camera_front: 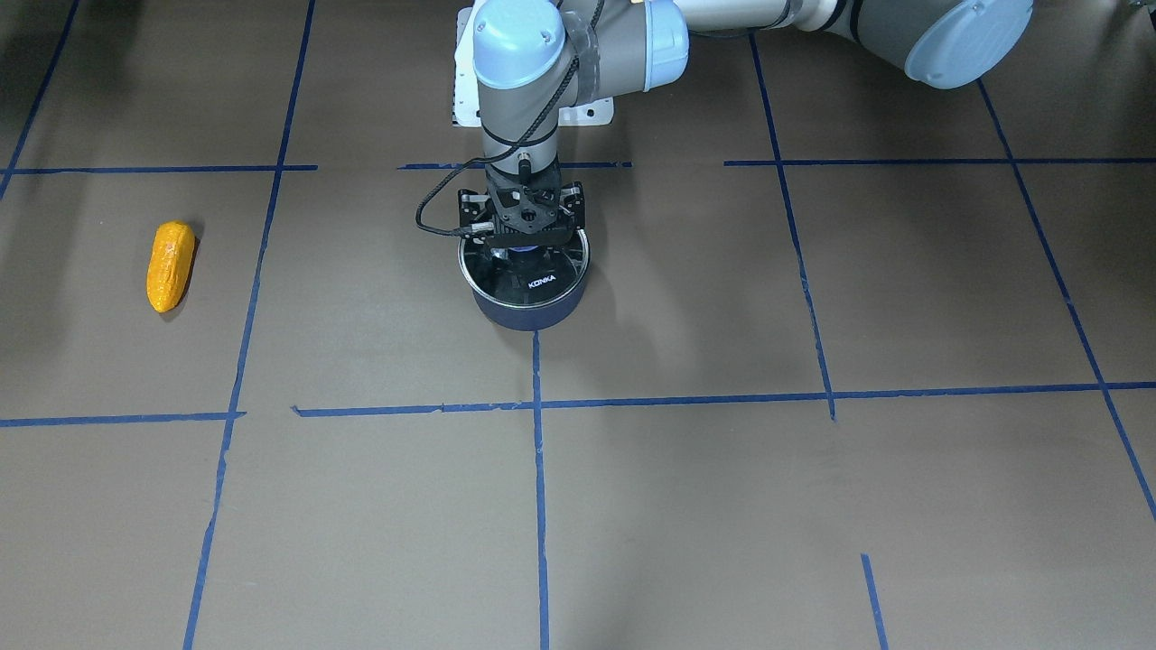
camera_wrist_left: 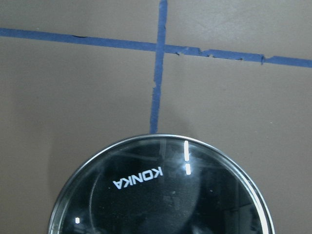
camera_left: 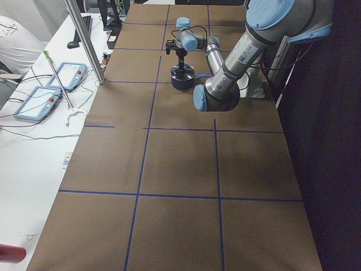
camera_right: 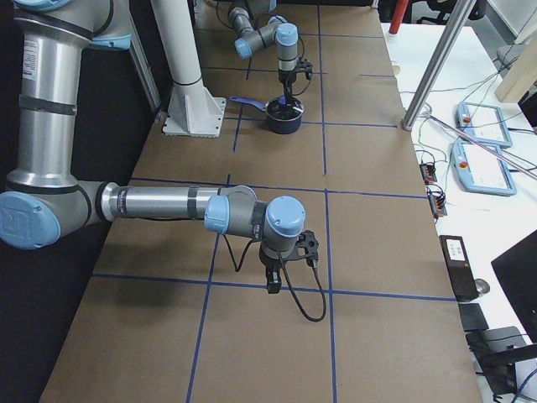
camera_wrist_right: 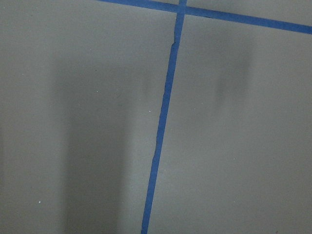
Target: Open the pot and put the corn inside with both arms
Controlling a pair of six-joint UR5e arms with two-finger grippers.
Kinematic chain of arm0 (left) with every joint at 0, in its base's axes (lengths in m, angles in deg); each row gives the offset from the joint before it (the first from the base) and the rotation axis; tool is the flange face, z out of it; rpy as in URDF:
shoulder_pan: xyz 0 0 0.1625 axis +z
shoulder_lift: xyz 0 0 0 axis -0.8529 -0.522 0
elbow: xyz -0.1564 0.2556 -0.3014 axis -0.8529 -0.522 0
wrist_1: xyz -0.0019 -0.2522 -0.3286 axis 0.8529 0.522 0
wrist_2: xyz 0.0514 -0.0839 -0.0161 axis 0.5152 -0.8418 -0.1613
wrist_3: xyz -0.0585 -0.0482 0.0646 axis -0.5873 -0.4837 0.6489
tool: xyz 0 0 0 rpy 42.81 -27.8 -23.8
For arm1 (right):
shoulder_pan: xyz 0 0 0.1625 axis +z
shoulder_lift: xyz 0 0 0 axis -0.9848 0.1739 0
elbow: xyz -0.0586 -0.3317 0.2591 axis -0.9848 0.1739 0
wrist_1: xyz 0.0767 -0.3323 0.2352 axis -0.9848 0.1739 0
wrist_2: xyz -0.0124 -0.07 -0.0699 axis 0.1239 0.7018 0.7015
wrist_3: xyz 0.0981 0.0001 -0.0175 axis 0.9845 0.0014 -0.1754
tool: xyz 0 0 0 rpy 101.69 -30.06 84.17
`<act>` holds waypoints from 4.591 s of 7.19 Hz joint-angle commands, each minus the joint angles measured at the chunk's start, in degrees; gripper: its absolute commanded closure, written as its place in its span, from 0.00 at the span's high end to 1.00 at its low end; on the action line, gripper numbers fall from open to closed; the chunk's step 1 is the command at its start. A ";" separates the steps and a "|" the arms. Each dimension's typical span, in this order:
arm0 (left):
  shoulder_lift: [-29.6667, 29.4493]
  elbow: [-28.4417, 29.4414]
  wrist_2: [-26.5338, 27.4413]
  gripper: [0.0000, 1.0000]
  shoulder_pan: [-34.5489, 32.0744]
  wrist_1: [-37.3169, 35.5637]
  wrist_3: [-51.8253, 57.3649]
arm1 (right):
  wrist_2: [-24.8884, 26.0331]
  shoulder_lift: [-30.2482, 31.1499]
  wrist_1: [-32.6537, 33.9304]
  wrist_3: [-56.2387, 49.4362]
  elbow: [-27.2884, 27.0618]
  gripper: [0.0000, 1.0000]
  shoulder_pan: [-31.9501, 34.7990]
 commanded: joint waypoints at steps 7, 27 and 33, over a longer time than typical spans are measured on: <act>4.54 -9.67 -4.48 0.01 -4.41 -5.17 4.93 | 0.07 0.00 0.00 -0.09 0.09 1.00 0.00; 50.80 -10.86 -24.54 1.00 -62.30 -6.69 96.32 | -3.34 -6.15 -2.28 1.23 -1.05 1.00 -3.33; 58.98 -9.97 -24.62 1.00 -65.25 -4.12 96.55 | 9.95 -3.16 -36.28 59.99 -4.92 1.00 -33.60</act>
